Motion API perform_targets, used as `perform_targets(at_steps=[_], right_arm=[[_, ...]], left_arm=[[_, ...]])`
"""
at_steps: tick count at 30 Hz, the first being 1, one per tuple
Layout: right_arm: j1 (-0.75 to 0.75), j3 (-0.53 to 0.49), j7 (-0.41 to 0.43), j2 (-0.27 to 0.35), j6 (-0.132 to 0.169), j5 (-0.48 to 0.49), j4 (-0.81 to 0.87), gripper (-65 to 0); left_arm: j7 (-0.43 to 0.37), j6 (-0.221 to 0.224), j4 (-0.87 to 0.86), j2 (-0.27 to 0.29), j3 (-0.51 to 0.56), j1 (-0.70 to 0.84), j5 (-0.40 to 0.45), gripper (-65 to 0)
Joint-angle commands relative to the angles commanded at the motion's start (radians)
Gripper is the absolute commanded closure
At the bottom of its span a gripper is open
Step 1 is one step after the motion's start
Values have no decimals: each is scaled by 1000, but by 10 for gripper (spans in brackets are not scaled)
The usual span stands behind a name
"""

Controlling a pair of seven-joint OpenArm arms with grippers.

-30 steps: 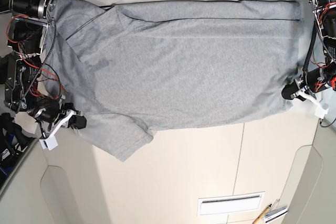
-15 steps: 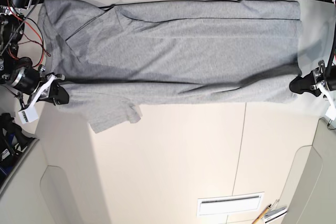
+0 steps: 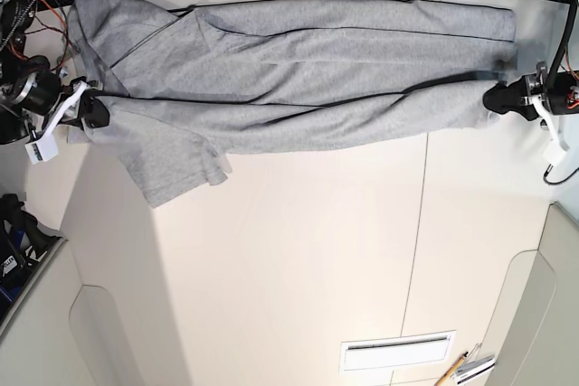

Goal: Fold the T-shirt properly
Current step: 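Fold the hem edge over toward the collar with both grippers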

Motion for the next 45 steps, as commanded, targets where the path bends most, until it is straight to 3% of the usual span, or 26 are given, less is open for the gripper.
perform_targets(at_steps=[4, 8, 13, 16, 19, 25, 29, 37, 39, 43, 45], right_arm=[[-21, 0, 38, -16, -19, -35, 0, -318], [-15, 22, 47, -16, -18, 48, 0, -321], [52, 106, 49, -48, -18, 54, 1, -321], [102, 110, 76, -84, -18, 16, 0, -321], [142, 93, 145, -116, -19, -82, -3, -321], [276, -15, 227, -122, -19, -205, -212, -321], [360, -119, 242, -123, -18, -210, -380, -396], [370, -270, 220, -141, -14, -191, -411, -394], [370, -269, 220, -156, -14, -192, -411, -343], [371, -269, 220, -173, -14, -191, -410, 0], [371, -269, 217, -172, -14, -191, -409, 0]], left_arm=[[0, 0, 0, 1, 0, 0, 65, 0], [0, 0, 0, 3, 0, 0, 65, 0], [0, 0, 0, 3, 0, 0, 65, 0], [0, 0, 0, 3, 0, 0, 64, 0], [0, 0, 0, 3, 0, 0, 64, 0], [0, 0, 0, 3, 0, 0, 64, 0], [0, 0, 0, 3, 0, -1, 63, 0], [0, 0, 0, 3, 0, -1, 61, 0], [0, 0, 0, 3, 0, 0, 61, 0], [0, 0, 0, 3, 0, -1, 61, 0], [0, 0, 0, 3, 0, -1, 61, 0]])
